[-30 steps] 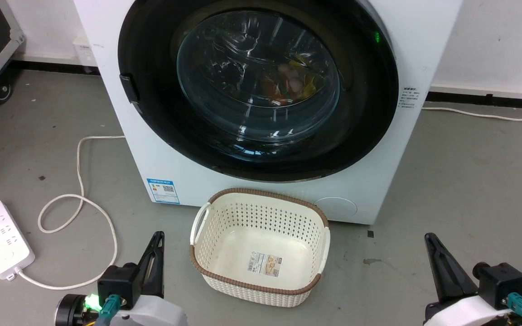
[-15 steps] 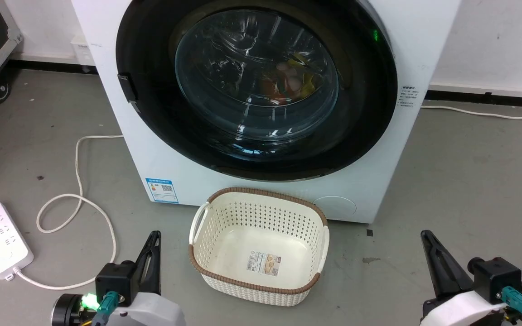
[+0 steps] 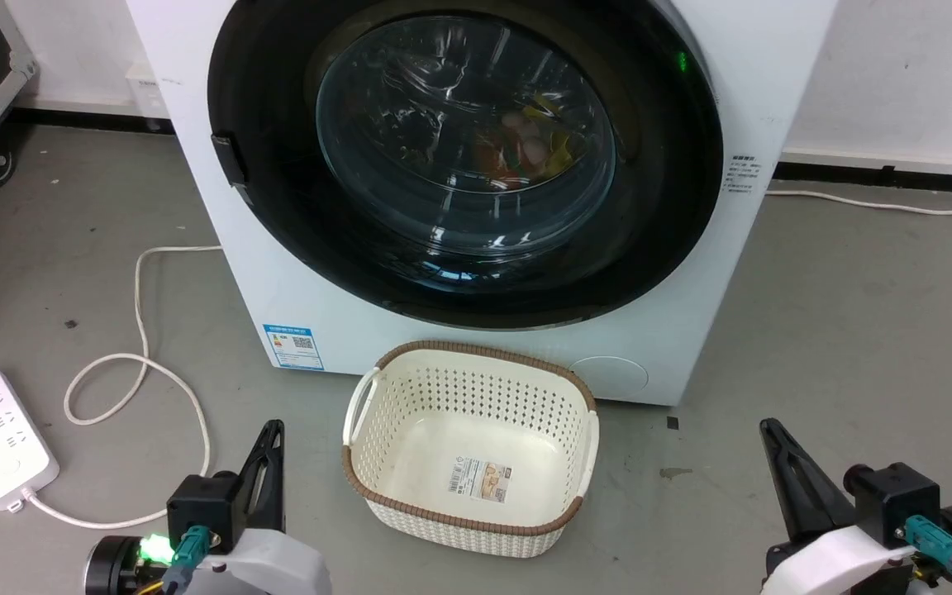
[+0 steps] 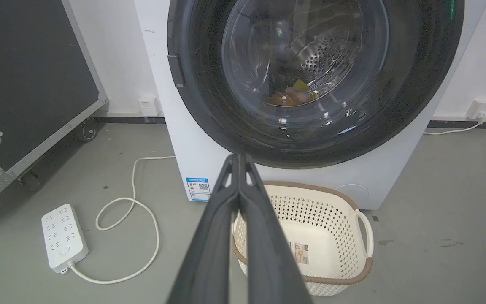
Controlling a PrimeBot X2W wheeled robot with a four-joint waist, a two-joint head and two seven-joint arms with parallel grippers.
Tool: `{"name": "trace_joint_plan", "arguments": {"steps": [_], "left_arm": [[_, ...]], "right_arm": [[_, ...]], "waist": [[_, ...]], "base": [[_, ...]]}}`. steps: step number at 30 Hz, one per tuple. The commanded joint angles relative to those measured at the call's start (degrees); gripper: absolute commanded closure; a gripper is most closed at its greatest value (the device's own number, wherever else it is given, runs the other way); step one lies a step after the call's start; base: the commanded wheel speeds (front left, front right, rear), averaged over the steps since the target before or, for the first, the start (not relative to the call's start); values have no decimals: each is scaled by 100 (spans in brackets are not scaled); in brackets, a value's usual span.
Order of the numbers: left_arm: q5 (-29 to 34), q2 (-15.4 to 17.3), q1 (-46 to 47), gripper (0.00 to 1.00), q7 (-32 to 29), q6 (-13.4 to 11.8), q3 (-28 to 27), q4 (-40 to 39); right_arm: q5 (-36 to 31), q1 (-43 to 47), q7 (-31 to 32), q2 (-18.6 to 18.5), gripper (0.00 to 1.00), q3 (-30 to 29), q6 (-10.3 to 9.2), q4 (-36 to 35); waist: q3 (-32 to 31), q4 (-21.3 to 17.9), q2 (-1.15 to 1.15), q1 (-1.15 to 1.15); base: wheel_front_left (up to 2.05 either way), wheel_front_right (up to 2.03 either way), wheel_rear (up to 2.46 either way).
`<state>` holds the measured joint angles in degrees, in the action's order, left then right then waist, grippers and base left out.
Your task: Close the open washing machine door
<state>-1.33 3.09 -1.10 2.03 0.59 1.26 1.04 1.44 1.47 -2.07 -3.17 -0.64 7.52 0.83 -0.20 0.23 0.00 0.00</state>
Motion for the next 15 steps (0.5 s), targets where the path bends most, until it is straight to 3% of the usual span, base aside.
{"name": "trace_joint_plan", "arguments": {"steps": [1,15], "left_arm": [[58,-2,90,100,-26,-38,-24,-31],[128,-20,109,100,-189,-57,-118,-98]], "right_arm": [[-55,-90,29,26,100,15,-3,-43],[-137,-143,193,29,100,60,-3,-80]], "waist": [[1,-2,0,0],[18,-21,0,0]], "base": [[0,0,0],[0,0,0]]}}
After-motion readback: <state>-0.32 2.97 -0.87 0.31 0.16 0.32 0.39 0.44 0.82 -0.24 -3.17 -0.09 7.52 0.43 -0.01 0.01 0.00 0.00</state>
